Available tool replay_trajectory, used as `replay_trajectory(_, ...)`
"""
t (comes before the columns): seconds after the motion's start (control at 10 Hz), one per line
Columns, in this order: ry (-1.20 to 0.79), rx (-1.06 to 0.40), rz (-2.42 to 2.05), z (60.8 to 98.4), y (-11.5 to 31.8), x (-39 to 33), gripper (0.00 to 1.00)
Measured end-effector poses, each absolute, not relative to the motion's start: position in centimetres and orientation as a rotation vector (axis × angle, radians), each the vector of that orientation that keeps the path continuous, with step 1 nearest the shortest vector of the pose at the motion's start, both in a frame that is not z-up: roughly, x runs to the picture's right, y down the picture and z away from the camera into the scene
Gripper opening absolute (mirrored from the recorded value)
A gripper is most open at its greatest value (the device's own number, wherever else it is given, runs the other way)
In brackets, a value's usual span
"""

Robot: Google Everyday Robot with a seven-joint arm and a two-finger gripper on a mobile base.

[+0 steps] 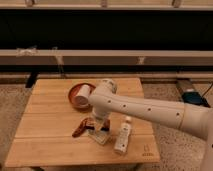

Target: Place the eraser on the white sponge

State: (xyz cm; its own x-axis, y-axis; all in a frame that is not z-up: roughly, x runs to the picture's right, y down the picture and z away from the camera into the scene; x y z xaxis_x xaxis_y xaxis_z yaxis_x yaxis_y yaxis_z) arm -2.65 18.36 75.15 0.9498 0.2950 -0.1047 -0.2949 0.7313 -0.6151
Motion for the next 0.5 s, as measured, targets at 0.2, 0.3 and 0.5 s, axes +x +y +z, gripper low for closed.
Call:
replay_trajectory(0.2,-0.002,-0.704,0.332,74.7,19.5,-2.6,0.00)
replay_trajectory(0.3,-0.001,-0.718,0.336,74.8,20.1,-2.5,0.03)
replay_trajectory(0.5,-0.001,-0.743,0.348,75.2,20.9,-2.3,0.24)
